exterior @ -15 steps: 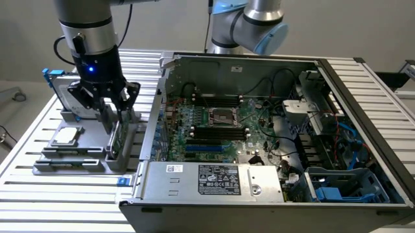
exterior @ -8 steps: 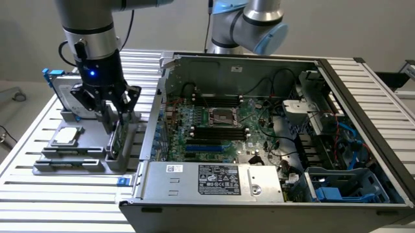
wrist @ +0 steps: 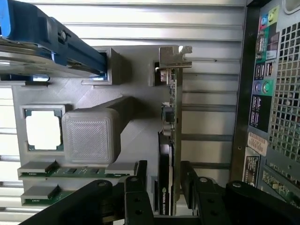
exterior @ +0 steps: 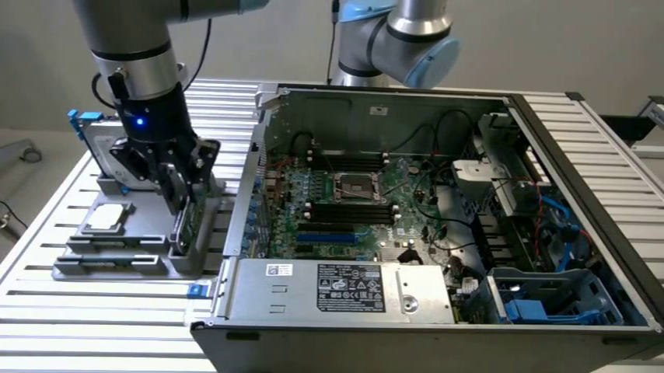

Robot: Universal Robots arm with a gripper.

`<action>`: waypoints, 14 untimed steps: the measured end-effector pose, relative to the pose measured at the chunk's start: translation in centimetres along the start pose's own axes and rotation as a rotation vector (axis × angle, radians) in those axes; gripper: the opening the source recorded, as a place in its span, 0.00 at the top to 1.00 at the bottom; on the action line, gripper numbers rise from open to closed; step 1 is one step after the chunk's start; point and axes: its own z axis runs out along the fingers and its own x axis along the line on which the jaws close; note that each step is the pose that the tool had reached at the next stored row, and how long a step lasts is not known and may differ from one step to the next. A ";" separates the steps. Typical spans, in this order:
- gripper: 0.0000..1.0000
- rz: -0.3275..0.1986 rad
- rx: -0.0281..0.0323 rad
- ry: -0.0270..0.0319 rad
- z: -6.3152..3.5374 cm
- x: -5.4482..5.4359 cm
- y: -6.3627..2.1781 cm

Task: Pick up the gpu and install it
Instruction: 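Pick up the gpu and move the gpu toward the slot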

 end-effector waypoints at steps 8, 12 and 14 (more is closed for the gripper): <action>0.58 0.006 0.0015 -0.0392 0.86 0.4 0.22; 0.58 0.006 0.0016 -0.0424 0.99 0.4 0.24; 0.58 0.006 0.0013 -0.0434 1.02 0.4 0.24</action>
